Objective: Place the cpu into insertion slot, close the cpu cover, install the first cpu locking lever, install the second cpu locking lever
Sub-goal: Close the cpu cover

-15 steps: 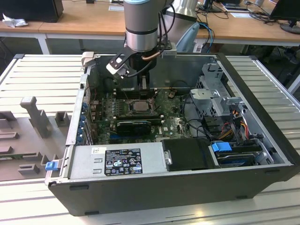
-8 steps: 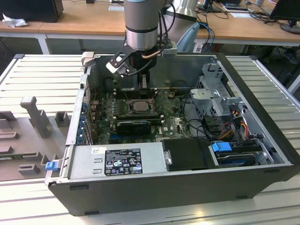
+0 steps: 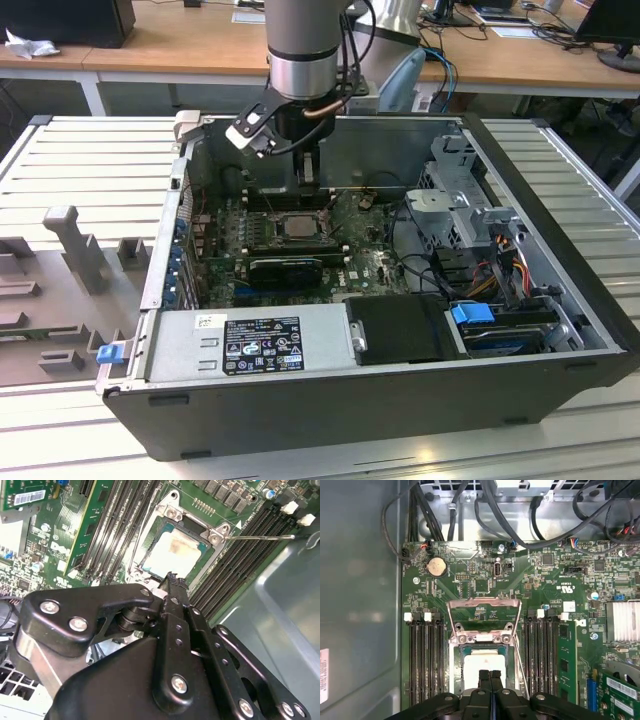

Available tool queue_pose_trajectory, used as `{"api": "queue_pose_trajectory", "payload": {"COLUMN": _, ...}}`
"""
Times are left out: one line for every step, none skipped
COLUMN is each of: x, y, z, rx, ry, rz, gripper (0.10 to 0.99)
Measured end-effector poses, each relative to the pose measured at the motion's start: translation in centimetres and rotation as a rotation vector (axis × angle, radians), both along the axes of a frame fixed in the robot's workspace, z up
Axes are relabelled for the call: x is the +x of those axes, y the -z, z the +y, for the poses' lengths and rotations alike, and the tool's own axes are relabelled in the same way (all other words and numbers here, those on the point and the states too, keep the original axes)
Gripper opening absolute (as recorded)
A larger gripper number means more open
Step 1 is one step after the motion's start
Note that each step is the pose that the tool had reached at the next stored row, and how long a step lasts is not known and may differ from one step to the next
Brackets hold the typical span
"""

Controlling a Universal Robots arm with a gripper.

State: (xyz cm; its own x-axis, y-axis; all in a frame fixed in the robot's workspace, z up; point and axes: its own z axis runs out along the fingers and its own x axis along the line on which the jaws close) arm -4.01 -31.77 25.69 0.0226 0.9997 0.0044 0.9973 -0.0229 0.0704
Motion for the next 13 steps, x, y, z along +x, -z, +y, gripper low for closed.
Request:
{"api": "queue_pose_trajectory", "payload": {"x": 0.0, "y": -0.25, "z": 0.0, "rx": 0.0, "ry": 0.0, "rz": 0.0, "gripper": 0.106}}
{"api": "queue_pose_trajectory", "payload": {"x": 0.0, "y": -0.44, "z": 0.0, "rx": 0.0, "ry": 0.0, "rz": 0.0, "gripper": 0.106}}
{"api": "queue_pose_trajectory", "payload": {"x": 0.0, "y": -0.63, "z": 0.0, "rx": 0.0, "ry": 0.0, "rz": 0.0, "gripper": 0.106}}
{"api": "queue_pose_trajectory", "payload": {"x": 0.01, "y": -0.64, "z": 0.0, "rx": 0.0, "ry": 0.0, "rz": -0.0001, "gripper": 0.106}}
{"api": "queue_pose_trajectory", "payload": {"x": 0.11, "y": -0.65, "z": 0.0, "rx": 0.0, "ry": 0.0, "rz": 0.0, "gripper": 0.106}}
{"api": "queue_pose_trajectory", "payload": {"x": 0.28, "y": -0.66, "z": 0.0, "rx": 0.0, "ry": 0.0, "rz": 0.0004, "gripper": 0.106}}
{"api": "queue_pose_trajectory", "payload": {"x": 0.65, "y": -0.66, "z": 0.0, "rx": 0.0, "ry": 0.0, "rz": 0.0009, "gripper": 0.106}}
{"api": "queue_pose_trajectory", "payload": {"x": 0.94, "y": -0.66, "z": 0.0, "rx": 0.0, "ry": 0.0, "rz": 0.0013, "gripper": 0.106}}
{"api": "queue_pose_trajectory", "payload": {"x": 1.21, "y": -0.66, "z": 0.0, "rx": 0.0, "ry": 0.0, "rz": 0.0018, "gripper": 0.106}}
{"api": "queue_pose_trajectory", "payload": {"x": 1.72, "y": -0.66, "z": 0.0, "rx": 0.0, "ry": 0.0, "rz": 0.0023, "gripper": 0.106}}
{"api": "queue_pose_trajectory", "payload": {"x": 1.96, "y": -0.66, "z": 0.0, "rx": 0.0, "ry": 0.0, "rz": 0.0025, "gripper": 0.106}}
{"api": "queue_pose_trajectory", "payload": {"x": 2.14, "y": -0.66, "z": 0.0, "rx": 0.0, "ry": 0.0, "rz": 0.0029, "gripper": 0.106}}
{"api": "queue_pose_trajectory", "payload": {"x": 2.33, "y": -0.71, "z": 0.0, "rx": 0.0, "ry": 0.0, "rz": 0.0038, "gripper": 0.106}}
